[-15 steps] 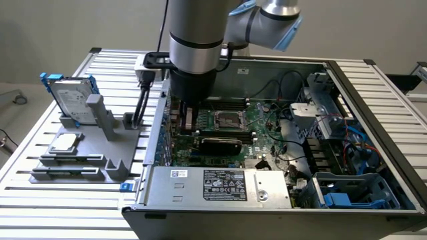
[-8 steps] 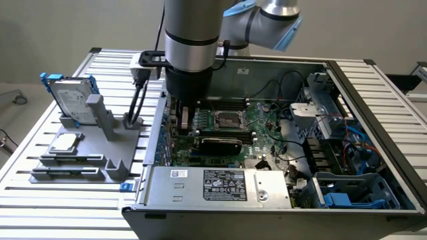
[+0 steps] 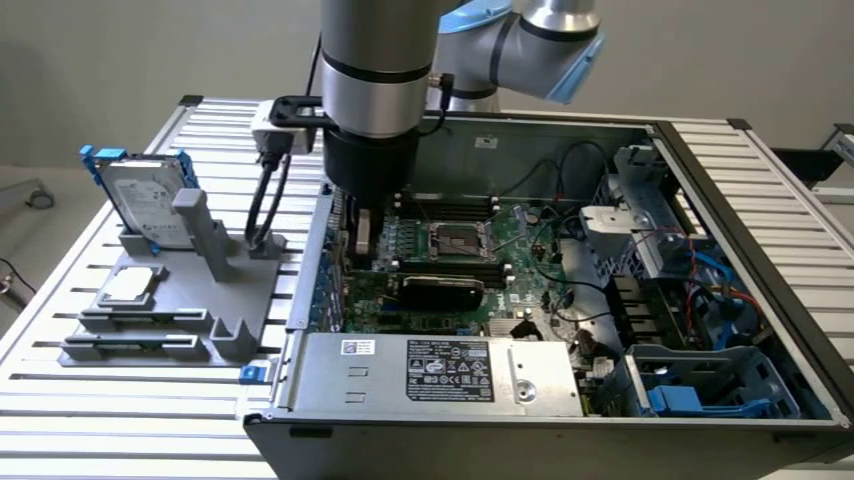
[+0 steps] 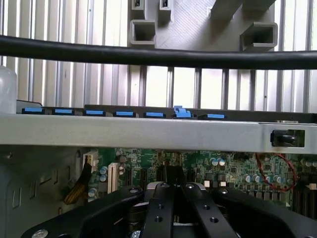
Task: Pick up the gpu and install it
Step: 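Press down on the gpu until it lock into place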
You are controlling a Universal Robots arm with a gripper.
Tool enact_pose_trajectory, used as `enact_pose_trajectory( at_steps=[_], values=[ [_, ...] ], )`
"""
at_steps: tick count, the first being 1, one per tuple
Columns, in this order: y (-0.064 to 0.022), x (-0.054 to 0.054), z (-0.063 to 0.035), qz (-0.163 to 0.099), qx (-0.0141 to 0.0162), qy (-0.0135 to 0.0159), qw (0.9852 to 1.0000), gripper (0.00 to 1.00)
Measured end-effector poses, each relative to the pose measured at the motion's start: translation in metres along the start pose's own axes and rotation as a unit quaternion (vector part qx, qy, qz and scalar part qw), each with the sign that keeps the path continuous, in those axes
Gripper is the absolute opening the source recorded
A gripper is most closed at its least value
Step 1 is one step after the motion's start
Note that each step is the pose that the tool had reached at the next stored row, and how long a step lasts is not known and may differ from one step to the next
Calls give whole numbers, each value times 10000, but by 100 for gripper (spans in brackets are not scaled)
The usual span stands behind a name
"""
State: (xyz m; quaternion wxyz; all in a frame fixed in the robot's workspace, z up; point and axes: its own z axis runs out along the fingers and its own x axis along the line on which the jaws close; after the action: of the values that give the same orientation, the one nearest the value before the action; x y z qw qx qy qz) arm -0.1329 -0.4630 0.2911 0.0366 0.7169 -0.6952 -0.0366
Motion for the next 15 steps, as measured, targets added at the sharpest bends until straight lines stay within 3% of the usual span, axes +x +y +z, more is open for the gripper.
enact_pose_trajectory(
  at_steps=[3, 5, 11, 15],
  values=[
    [10, 1, -6, 5, -5, 47, 10000, 11],
    [18, 1, -7, 11, -11, 61, 10000, 11],
    [36, -1, -7, 33, -67, 58, 10000, 11],
    [43, -5, -40, 55, -75, 57, 9999, 11]
  ],
)
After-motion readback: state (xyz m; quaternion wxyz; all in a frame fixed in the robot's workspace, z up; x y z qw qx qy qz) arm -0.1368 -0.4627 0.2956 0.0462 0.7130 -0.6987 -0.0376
